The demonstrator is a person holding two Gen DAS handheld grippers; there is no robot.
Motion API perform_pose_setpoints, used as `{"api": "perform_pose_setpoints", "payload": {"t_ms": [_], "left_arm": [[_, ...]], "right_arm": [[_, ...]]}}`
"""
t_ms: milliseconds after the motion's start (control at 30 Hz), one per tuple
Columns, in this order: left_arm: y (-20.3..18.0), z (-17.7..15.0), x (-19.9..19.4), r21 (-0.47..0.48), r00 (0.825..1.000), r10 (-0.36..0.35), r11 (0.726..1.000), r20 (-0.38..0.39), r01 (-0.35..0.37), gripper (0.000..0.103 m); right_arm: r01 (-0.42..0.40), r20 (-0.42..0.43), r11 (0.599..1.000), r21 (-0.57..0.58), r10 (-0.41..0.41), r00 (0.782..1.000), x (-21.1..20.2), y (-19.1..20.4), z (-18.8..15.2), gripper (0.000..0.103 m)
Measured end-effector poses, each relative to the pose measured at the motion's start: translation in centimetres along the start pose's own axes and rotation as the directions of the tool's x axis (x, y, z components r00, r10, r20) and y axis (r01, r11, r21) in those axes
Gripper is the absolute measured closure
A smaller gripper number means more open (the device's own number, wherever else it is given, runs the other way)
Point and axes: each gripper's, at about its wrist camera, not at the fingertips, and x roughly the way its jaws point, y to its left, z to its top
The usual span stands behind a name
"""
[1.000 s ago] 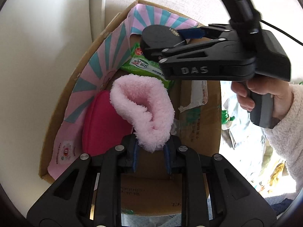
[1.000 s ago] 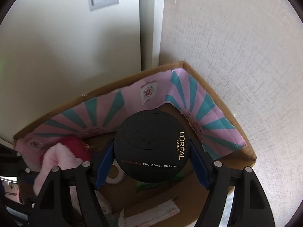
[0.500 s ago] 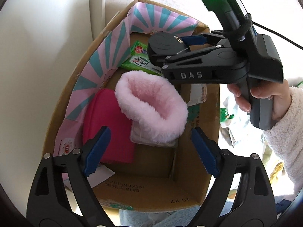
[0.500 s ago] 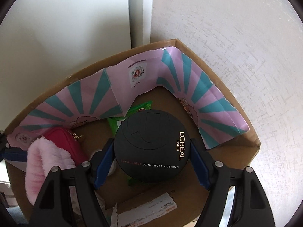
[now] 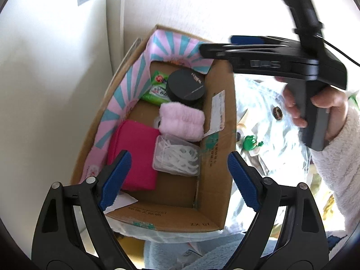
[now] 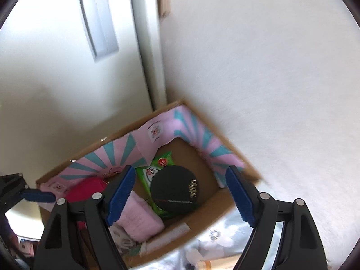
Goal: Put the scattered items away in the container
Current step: 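Open both tools to drop the scrunchie and compact into the box, then move both tools back over the sheet toward the cream tube and white vial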
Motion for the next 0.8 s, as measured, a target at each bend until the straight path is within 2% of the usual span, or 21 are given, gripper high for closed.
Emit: {"api": "perform_pose_setpoints", "payload": {"t_ms": [100,200,267,333,500,633,800], "left_arm": [[-0.9,0.6,-0.4,0.045,1.000,0.012,0.999,0.017,-0.013,0.016],[-2.1,1.5,-0.2,0.101,0.999,0.012,0.995,0.030,-0.015,0.016],[-3.3,2.1,-0.1,0.132,0.999,0.006,0.991,0.037,-0.011,0.016],[-4.8,2.6,-0.4,0.164,0.999,-0.023,0.986,0.039,0.016,0.016],[-9.5,3.4,0.2,0.260,0.997,-0.071,0.964,0.023,0.063,0.016],[-13.7,3.3,1.8,0.340,0.995,-0.101,0.935,-0.015,0.100,0.016],[-17.6,2.5,4.2,0.390,0.991,-0.111,0.911,-0.072,0.130,0.016]], "right_arm": [[0.007,0.058,0.999,0.042,-0.009,0.998,-3.3,-1.9,-0.6,0.024],[0.018,0.095,0.995,0.101,-0.027,0.995,-7.4,-4.5,-3.3,0.024],[0.052,0.102,0.990,0.132,-0.065,0.993,-8.5,-5.8,-5.2,0.024],[0.101,0.095,0.980,0.169,-0.119,0.988,-11.6,-7.5,-6.8,0.024],[0.203,0.055,0.935,0.289,-0.228,0.972,-13.3,-11.8,-12.5,0.024],[0.288,0.021,0.887,0.362,-0.316,0.948,-16.4,-14.7,-16.9,0.024],[0.324,-0.024,0.849,0.417,-0.346,0.938,-18.5,-17.0,-21.4,0.024]]}}
